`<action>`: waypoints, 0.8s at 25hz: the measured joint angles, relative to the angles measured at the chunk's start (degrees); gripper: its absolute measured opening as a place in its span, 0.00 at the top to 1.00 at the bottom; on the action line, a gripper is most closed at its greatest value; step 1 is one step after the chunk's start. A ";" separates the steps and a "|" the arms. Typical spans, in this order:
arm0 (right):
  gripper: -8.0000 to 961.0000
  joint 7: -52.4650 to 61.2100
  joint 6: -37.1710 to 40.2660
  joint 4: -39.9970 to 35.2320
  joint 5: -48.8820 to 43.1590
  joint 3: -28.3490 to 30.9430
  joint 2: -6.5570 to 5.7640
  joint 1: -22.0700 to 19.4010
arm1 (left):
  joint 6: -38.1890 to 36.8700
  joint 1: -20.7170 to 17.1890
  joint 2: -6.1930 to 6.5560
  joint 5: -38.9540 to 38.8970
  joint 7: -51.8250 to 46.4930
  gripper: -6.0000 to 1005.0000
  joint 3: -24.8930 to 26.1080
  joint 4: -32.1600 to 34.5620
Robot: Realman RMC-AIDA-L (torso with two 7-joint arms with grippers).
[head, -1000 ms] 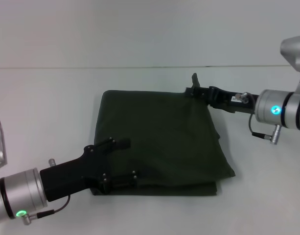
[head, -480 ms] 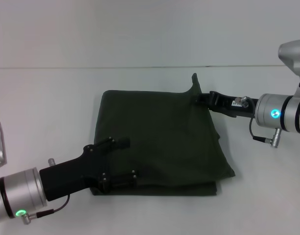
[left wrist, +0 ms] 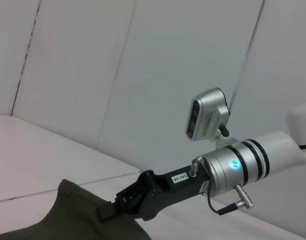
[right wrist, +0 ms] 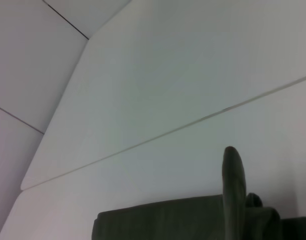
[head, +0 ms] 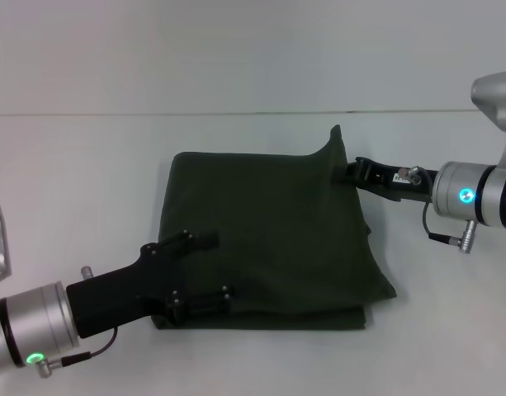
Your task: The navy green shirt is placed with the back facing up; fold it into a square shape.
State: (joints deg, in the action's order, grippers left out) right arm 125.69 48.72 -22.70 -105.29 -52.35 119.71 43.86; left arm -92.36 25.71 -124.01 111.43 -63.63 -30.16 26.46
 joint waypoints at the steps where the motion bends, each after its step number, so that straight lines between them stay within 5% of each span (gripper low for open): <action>1: 0.92 0.00 0.12 -0.01 0.03 0.11 0.00 -0.08 | 0.00 -0.02 0.00 -0.02 0.00 0.05 0.02 0.00; 20: 0.94 -0.18 -0.39 0.55 5.54 1.76 -0.10 -4.37 | -0.01 -0.14 0.00 -0.08 -0.61 0.05 0.02 0.00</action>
State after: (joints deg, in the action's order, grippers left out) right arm 125.51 48.32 -22.16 -99.75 -50.60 119.61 39.48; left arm -92.38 25.57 -124.01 111.35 -64.24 -30.15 26.46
